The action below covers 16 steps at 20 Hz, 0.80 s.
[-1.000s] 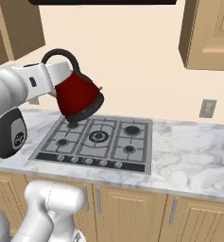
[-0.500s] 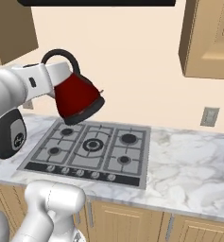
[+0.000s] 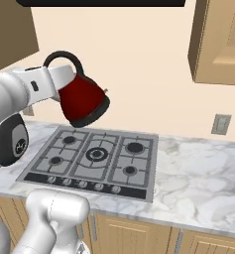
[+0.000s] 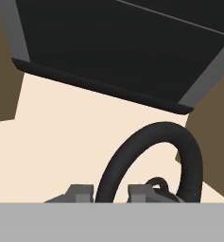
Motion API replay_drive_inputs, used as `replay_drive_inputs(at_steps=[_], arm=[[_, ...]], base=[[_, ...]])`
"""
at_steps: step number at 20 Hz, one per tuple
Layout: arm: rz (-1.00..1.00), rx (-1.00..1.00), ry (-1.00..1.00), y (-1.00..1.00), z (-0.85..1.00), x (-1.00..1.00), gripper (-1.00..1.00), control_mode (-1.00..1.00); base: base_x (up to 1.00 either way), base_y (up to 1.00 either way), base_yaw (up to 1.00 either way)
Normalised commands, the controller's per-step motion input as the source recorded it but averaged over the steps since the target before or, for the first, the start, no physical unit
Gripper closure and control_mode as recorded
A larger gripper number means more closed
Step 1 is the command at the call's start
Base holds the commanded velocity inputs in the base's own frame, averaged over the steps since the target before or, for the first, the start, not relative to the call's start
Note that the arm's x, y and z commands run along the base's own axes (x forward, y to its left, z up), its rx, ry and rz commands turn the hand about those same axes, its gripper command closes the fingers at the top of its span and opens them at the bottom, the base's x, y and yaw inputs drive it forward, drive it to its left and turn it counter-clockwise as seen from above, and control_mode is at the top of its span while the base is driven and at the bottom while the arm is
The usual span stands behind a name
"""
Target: Pick the kettle from the cabinet and place it on a stove burner. Then pick the pot from the counter and place it on another stove burner. Finally, turn both burners on.
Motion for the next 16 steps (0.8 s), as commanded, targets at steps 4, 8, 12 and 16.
replay_drive_inputs(at_steps=[4,8,12,16], arm=[[0.0,0.0,0.0,0.0,0.0,0.13,1.0,-1.0],[0.02,0.0,0.0,0.01,-0.09,0.4,1.0,-1.0],[0.07,0.0,0.02,0.09,-0.16,0.48,1.0,-1.0],[0.12,0.0,0.03,0.08,-0.15,0.43,1.0,-1.0]], base=[[0.02,0.0,0.0],[0.0,0.0,0.0],[0.0,0.0,0.0],[0.0,0.0,0.0]])
